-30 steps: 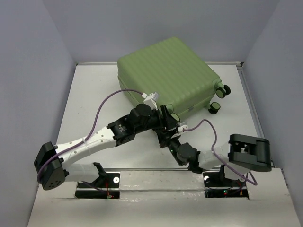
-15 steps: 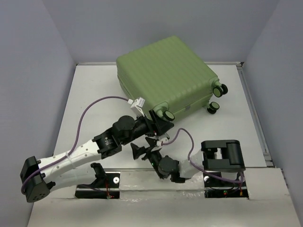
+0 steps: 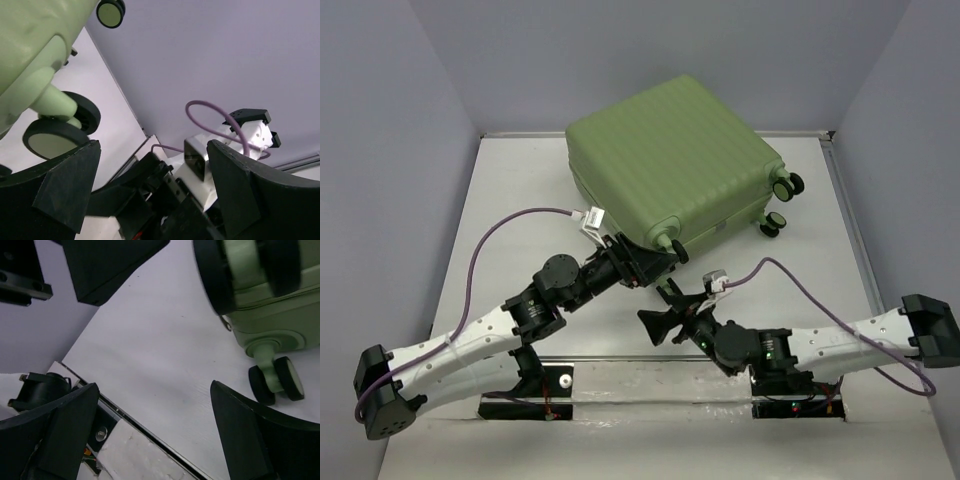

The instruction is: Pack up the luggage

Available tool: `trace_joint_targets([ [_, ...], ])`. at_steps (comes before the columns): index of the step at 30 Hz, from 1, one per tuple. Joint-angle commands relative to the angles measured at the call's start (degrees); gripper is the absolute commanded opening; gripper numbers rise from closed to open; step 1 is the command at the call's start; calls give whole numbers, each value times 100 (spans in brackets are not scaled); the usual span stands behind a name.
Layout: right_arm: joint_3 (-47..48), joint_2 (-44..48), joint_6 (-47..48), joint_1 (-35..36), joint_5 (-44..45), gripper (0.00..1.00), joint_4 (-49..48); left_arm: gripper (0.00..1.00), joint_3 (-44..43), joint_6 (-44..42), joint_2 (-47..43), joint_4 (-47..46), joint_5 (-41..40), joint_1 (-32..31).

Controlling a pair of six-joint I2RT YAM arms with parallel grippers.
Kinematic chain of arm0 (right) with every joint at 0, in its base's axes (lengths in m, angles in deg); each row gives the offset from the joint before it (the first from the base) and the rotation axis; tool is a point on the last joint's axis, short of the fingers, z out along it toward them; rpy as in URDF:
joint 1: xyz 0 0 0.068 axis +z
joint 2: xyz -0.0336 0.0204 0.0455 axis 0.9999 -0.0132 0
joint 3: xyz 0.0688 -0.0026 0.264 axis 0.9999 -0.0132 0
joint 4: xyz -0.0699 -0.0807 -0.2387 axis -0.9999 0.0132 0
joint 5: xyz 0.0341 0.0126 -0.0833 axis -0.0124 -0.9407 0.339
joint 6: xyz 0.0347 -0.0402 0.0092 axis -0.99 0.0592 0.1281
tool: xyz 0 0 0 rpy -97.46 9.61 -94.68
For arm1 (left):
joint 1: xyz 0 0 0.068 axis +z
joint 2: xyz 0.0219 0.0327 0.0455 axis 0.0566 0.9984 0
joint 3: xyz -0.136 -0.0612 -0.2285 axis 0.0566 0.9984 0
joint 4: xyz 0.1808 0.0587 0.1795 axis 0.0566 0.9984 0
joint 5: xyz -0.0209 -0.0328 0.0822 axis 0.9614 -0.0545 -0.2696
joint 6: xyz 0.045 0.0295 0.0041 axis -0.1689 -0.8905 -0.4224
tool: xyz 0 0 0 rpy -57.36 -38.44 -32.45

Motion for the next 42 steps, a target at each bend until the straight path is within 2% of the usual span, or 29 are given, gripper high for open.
trace_joint_targets([
  [1,554,828,-858,-282,-338,98,3104,97,36,-266,-259,243,-343,40],
  [3,1088,944,-1166,-282,-312,98,4442,94,-17,-459,-565,876,-763,40],
  [4,1265,962,-1168,-282,-329,98,4450,94,0,-461,-698,880,-932,40],
  [5,1476,945,-1446,-282,-321,98,4955,91,18,-521,-821,1089,-1081,40],
  [6,1678,840,-1501,-282,-312,99,5812,90,114,-548,-953,1491,-1257,40],
  [10,2898,190,-1231,-335,-277,100,7399,86,553,-496,-1664,2249,-1864,40],
  [16,4246,-707,-448,-1107,-4,100,8211,80,1300,-180,-2026,2427,-1821,40],
  [19,4501,-909,-79,-1519,23,100,8238,78,1503,-144,-2018,2357,-1751,40],
  [22,4774,-1191,700,-1836,-214,100,7967,78,1635,-170,-1860,2146,-1637,40],
  [28,4766,-1358,1590,-2478,-1347,100,6851,77,1732,-320,-1297,1654,-1338,40],
  [32,4642,-1419,1776,-2900,-1981,99,6271,77,1697,-460,-981,1364,-1241,40],
  [33,4633,-1446,1776,-3032,-2182,97,6217,77,1662,-530,-919,1329,-1232,49],
  [36,4520,-1455,1768,-3147,-2350,76,5849,76,1609,-601,-708,1206,-1250,40],
  [37,4467,-1437,1707,-3269,-2673,63,5760,76,1600,-636,-630,1118,-1258,40],
  [39,4449,-1472,1601,-3384,-3000,59,5689,76,1582,-663,-550,1047,-1285,40],
  [42,4396,-1595,1504,-3385,-3194,62,5794,75,1521,-733,-348,951,-1355,40],
])
